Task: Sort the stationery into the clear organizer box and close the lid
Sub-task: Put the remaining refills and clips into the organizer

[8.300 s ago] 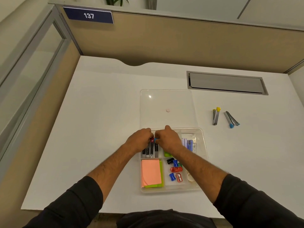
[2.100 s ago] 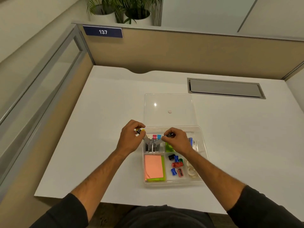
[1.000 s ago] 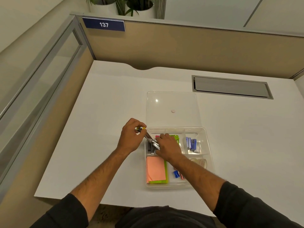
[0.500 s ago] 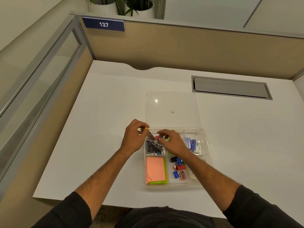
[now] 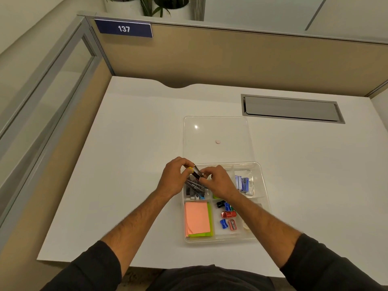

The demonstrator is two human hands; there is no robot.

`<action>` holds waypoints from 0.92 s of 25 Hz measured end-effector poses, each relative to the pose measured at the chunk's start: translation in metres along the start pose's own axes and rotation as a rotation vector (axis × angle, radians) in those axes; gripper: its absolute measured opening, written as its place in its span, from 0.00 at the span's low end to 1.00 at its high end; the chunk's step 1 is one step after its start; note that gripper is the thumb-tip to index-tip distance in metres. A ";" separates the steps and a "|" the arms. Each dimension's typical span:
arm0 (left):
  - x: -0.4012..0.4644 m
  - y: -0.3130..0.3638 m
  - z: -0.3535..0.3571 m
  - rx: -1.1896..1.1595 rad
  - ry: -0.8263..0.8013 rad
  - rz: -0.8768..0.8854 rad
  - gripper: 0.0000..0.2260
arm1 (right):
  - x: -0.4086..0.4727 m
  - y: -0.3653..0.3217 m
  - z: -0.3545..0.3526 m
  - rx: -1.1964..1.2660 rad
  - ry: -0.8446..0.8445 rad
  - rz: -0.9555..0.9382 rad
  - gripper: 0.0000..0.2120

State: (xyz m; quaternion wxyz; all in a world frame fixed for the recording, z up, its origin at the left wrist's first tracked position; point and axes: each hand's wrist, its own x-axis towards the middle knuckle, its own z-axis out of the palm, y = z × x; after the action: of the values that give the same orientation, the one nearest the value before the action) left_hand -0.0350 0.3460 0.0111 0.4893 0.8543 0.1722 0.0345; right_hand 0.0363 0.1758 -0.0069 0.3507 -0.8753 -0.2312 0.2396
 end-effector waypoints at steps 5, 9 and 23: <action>0.003 -0.016 0.004 0.288 -0.080 0.019 0.05 | 0.004 -0.002 0.004 -0.447 0.017 -0.145 0.07; 0.005 -0.027 0.005 0.339 -0.084 0.020 0.07 | 0.008 -0.001 0.012 -0.596 0.023 -0.175 0.08; 0.008 -0.032 0.011 0.331 -0.101 0.037 0.13 | 0.004 0.006 0.013 -0.439 -0.003 -0.054 0.12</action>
State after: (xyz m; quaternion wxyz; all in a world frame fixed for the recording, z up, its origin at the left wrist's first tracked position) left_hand -0.0331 0.3546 -0.0227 0.3494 0.9268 0.1349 -0.0282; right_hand 0.0335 0.1807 -0.0203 0.1576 -0.9237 -0.3019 0.1753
